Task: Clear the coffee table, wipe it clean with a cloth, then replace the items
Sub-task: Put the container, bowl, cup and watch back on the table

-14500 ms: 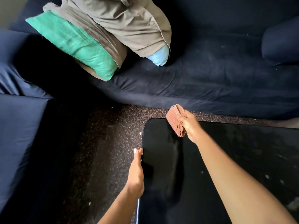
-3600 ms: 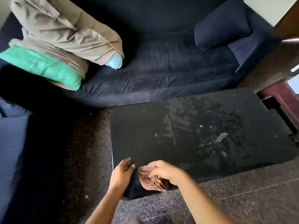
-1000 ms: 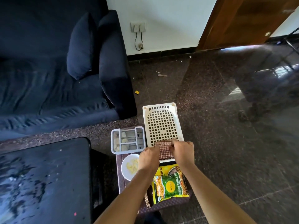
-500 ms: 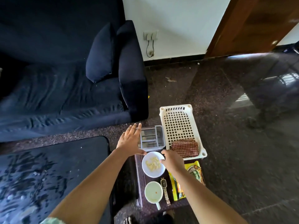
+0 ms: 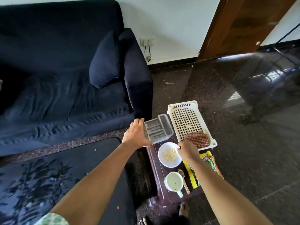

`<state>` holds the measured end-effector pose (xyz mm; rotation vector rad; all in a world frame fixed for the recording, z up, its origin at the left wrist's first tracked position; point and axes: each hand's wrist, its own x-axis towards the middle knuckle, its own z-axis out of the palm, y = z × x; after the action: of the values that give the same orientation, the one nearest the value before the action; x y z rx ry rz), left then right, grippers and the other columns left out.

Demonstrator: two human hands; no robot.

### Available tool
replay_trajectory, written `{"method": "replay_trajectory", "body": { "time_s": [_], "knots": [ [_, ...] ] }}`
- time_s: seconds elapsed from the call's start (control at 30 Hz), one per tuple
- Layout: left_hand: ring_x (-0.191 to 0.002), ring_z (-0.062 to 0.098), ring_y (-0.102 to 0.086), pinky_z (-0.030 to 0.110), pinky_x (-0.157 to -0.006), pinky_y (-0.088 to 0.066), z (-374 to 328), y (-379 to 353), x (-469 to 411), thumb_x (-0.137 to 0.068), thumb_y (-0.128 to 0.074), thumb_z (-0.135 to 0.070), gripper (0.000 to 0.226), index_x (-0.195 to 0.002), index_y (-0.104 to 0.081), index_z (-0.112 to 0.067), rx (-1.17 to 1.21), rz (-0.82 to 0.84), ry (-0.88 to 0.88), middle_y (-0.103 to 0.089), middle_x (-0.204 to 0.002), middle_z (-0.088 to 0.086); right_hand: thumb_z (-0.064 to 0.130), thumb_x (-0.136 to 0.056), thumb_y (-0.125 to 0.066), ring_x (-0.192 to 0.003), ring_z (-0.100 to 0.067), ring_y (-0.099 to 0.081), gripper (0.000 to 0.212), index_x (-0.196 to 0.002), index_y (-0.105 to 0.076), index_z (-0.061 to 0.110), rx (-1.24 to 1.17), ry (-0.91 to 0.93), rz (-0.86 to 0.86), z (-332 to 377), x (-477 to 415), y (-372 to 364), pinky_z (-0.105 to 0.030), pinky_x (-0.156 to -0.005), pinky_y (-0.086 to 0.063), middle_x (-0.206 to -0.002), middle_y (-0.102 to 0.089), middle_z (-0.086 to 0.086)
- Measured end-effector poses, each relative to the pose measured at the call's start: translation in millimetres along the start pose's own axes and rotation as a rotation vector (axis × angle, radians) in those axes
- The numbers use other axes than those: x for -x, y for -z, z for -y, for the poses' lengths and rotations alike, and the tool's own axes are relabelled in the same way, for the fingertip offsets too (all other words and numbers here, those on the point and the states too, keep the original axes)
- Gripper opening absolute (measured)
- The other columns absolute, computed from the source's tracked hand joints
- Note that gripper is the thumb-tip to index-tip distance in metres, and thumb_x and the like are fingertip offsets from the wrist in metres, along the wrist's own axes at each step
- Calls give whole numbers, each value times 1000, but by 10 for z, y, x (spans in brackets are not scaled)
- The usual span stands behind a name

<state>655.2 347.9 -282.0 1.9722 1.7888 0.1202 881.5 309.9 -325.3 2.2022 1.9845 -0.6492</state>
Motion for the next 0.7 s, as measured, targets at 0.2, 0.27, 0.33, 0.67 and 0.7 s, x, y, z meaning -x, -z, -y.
{"method": "replay_trajectory", "body": {
  "time_s": [0.2, 0.27, 0.33, 0.67, 0.7],
  "knots": [
    [-133, 18, -30, 40, -102, -41, 527, 529, 852, -56, -81, -49, 117, -148, -18, -15, 64, -103, 58, -31, -140, -2, 9, -82, -54, -73, -30, -53, 39, -52, -29, 14, -120, -22, -76, 455, 629, 205, -29, -59, -28, -68, -58, -12],
    [-134, 19, -30, 41, -104, -40, 807, 653, 1201, -55, -81, -50, 119, -148, -18, -15, 69, -111, 84, -30, -141, -2, 8, -80, -53, -69, -29, -50, 35, -53, -32, 13, -125, -19, -42, 686, 826, 197, -29, -59, -29, -56, -42, -2],
    [-136, 18, -29, 40, -106, -38, 1089, 748, 1532, -54, -81, -51, 120, -149, -17, -15, 63, -112, 103, -29, -143, -2, 9, -79, -53, -69, -30, -53, 32, -54, -35, 13, -107, -2, -13, 915, 975, 177, -28, -59, -33, -56, -43, -2],
    [-137, 20, -32, 34, -110, -33, 2650, 1072, 3441, -53, -86, -45, 121, -149, -21, -11, 59, -187, 302, -32, -144, 1, 9, -78, -51, -44, -20, -63, 15, -64, -56, 11, -144, 130, 112, 2421, 1957, -442, -23, -51, -45, -58, -64, -6],
    [-137, 20, -32, 33, -110, -33, 2794, 1120, 3623, -53, -86, -45, 120, -149, -21, -11, 63, -186, 320, -32, -144, 2, 9, -79, -51, -44, -19, -63, 15, -66, -56, 12, -185, 122, 127, 2598, 2095, -516, -22, -47, -43, -61, -64, -6]
  ]
}}
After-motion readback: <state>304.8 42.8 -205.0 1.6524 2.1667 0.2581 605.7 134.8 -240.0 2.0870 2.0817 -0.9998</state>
